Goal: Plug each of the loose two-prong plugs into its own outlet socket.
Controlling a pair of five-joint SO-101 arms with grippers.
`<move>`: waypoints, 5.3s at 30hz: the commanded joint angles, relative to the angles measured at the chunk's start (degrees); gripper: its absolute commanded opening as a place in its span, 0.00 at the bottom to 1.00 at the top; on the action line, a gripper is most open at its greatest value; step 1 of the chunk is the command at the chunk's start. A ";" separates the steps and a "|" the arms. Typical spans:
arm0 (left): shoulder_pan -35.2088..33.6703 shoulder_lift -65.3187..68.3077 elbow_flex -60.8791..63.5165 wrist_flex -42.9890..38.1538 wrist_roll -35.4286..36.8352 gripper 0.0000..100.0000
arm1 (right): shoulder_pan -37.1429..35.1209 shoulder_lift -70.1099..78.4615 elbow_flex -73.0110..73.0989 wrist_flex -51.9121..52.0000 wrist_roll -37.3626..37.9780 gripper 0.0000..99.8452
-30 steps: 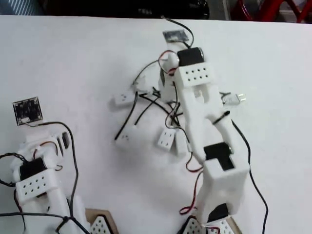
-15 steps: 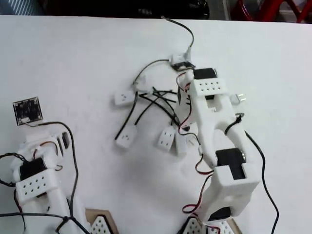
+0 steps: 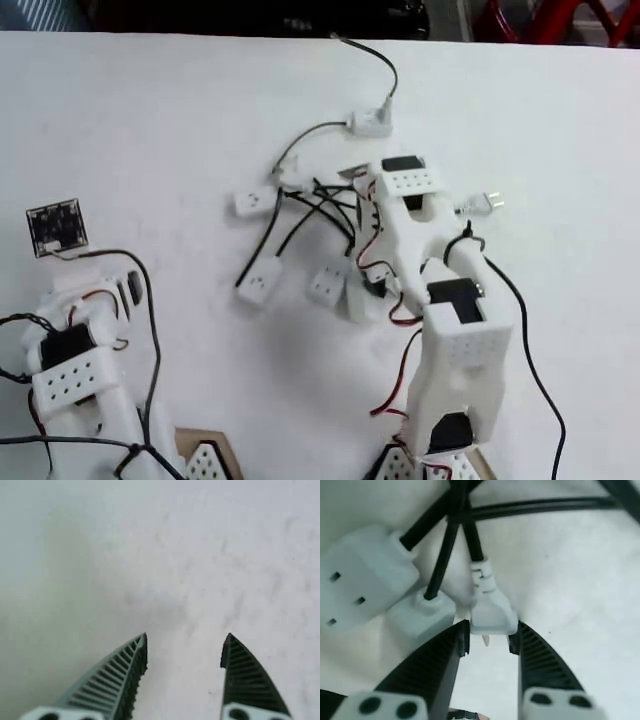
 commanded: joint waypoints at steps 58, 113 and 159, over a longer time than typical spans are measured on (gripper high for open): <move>0.66 -1.19 -0.26 -1.32 0.09 0.24 | 7.60 -25.10 19.34 -2.51 12.13 0.15; 0.66 -1.19 -0.26 -1.32 0.00 0.24 | 19.38 -71.87 17.85 3.21 14.68 0.02; 0.66 -1.19 -0.18 -1.32 0.00 0.24 | 7.08 -36.26 42.02 -33.27 -0.44 0.02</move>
